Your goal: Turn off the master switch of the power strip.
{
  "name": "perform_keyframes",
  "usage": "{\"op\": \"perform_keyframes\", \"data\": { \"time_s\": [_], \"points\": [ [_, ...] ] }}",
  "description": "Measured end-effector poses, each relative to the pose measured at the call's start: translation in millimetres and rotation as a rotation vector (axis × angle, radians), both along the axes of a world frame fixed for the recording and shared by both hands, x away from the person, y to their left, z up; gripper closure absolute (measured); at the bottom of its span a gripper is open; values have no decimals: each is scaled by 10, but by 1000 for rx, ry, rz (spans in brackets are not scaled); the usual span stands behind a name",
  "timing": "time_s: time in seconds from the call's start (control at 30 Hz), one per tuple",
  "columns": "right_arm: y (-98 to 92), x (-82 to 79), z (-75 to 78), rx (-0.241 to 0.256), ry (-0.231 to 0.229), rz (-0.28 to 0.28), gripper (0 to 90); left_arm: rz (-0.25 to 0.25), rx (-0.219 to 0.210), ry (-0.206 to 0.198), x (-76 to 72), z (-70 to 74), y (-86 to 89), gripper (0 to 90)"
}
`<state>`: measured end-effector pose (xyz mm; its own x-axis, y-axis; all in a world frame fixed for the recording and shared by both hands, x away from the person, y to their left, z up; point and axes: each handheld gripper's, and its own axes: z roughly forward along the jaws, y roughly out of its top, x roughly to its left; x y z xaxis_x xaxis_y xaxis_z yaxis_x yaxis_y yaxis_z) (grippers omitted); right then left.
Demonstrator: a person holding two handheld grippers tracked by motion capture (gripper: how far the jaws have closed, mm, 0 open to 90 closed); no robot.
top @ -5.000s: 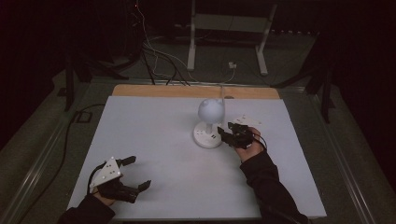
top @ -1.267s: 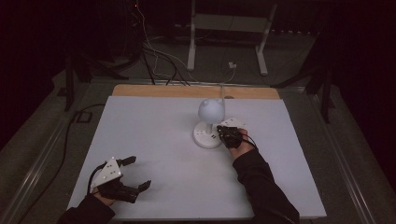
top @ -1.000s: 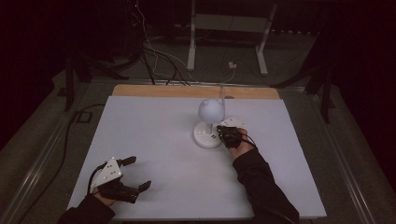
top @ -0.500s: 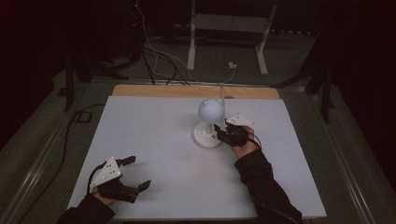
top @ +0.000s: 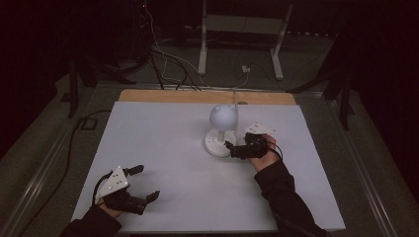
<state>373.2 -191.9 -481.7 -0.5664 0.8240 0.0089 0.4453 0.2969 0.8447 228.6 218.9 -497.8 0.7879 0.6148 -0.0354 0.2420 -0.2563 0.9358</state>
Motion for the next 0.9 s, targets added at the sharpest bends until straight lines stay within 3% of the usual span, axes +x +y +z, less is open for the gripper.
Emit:
{"op": "perform_keyframes", "data": {
  "time_s": [0.2,0.33,0.57,0.9],
  "points": [
    [-41,-59,4,18,17,25,13,-2,-1,0,-1,1,1,4],
    [-85,-121,-7,67,28,49,13,-3,-2,-2,-3,3,2,4],
    [-146,-244,5,48,36,62,13,-4,-2,0,-4,2,3,4],
    [-287,-504,-57,40,69,140,14,-2,-2,2,1,-2,-3,4]
  ]
}}
